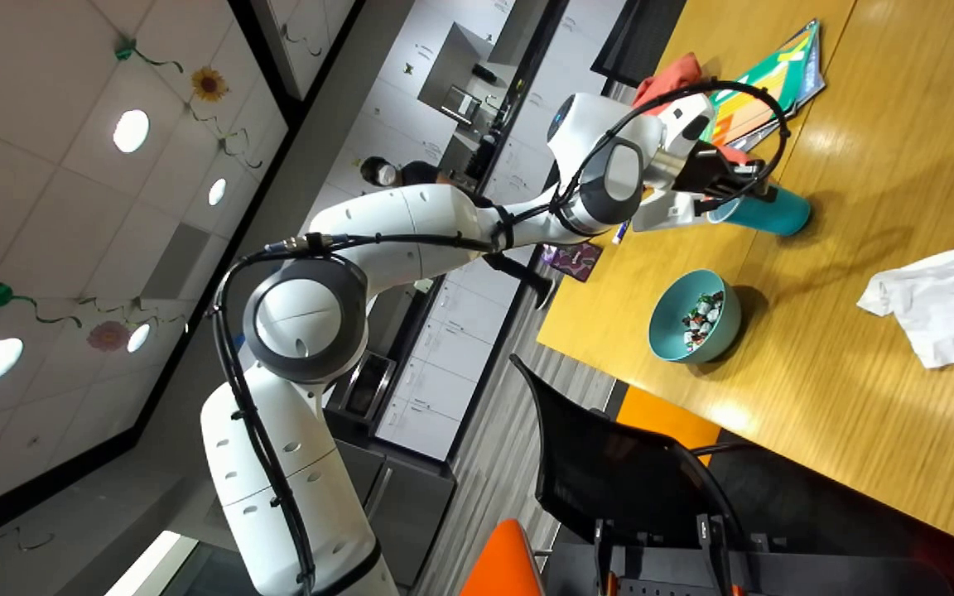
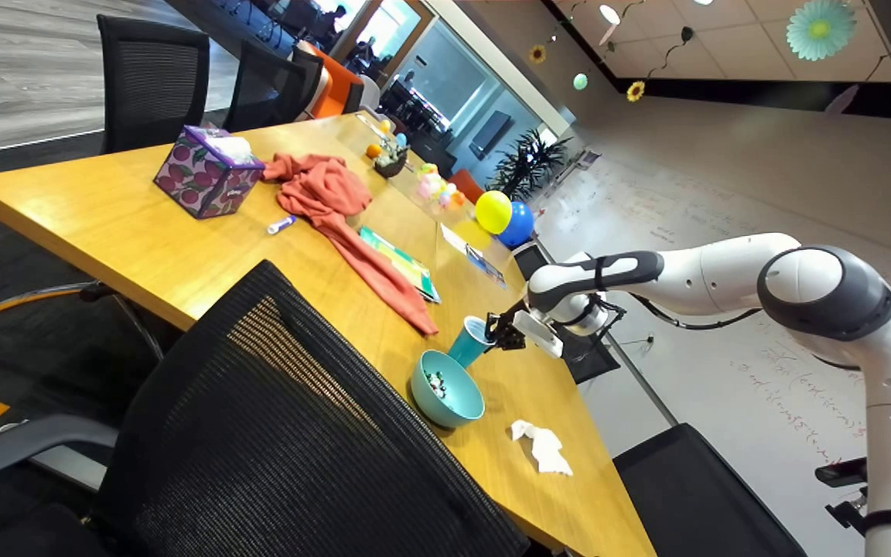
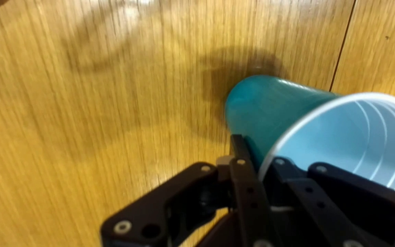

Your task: Pour the contents of the cup into the bowl

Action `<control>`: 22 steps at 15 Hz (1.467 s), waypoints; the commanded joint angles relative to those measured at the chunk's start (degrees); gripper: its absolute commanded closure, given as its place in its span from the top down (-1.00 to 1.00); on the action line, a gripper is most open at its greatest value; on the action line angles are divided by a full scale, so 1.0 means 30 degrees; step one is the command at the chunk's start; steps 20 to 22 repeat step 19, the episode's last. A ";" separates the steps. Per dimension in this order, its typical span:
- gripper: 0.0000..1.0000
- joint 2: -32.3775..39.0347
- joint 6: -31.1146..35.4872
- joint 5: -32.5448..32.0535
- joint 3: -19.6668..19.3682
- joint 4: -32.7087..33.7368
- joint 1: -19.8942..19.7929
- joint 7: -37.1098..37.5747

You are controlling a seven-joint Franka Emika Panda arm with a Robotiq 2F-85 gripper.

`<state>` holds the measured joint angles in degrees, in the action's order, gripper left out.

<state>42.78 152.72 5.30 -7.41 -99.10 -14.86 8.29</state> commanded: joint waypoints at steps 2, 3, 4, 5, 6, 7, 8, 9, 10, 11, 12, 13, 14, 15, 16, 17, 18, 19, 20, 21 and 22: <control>0.01 -0.0624 0.0218 0.0173 -0.0137 -0.0247 0.0193 -0.0381; 0.13 -0.1084 0.0498 0.0089 -0.0258 -0.0702 0.0350 -0.0288; 0.31 -0.1638 0.0728 -0.0093 -0.0532 -0.1235 0.0619 -0.0065; 0.43 -0.2266 0.0632 -0.0432 -0.1020 -0.1775 0.1057 0.0329; 0.61 -0.2996 0.0593 -0.0708 -0.1355 -0.2405 0.1338 0.0413; 0.74 -0.3700 0.0628 -0.1017 -0.1778 -0.3035 0.1677 0.0508; 0.92 -0.4388 0.0337 -0.1618 -0.2584 -0.3614 0.2335 0.1100; 0.99 -0.5039 0.0271 -0.1977 -0.2744 -0.4115 0.2471 0.0998; 1.00 -0.5590 0.0146 -0.2762 -0.3393 -0.4601 0.3021 0.1432; 1.00 -0.6103 -0.0117 -0.3369 -0.3683 -0.4972 0.3283 0.1555; 1.00 -0.6539 -0.0244 -0.4012 -0.3925 -0.5325 0.3527 0.1683; 1.00 -0.6892 -0.0417 -0.4516 -0.4077 -0.5593 0.3687 0.1852; 1.00 -0.7223 -0.0556 -0.5014 -0.4187 -0.5875 0.3825 0.1933; 1.00 -0.7535 -0.0671 -0.5438 -0.4214 -0.6150 0.3909 0.2048; 1.00 -0.7770 -0.0789 -0.5899 -0.4262 -0.6356 0.4001 0.2232; 1.00 -0.7970 -0.0823 -0.6090 -0.4093 -0.6554 0.3912 0.2038; 1.00 -0.6903 -0.0347 -0.5549 -0.3671 -0.5545 0.3323 0.1700; 1.00 -0.7103 -0.0352 -0.5685 -0.3663 -0.5772 0.3361 0.1700; 1.00 -0.7103 -0.0352 -0.5685 -0.3663 -0.5772 0.3361 0.1700; 1.00 -0.7103 -0.0352 -0.5685 -0.3663 -0.5772 0.3361 0.1700; 1.00 -0.7103 -0.0352 -0.5685 -0.3663 -0.5772 0.3361 0.1700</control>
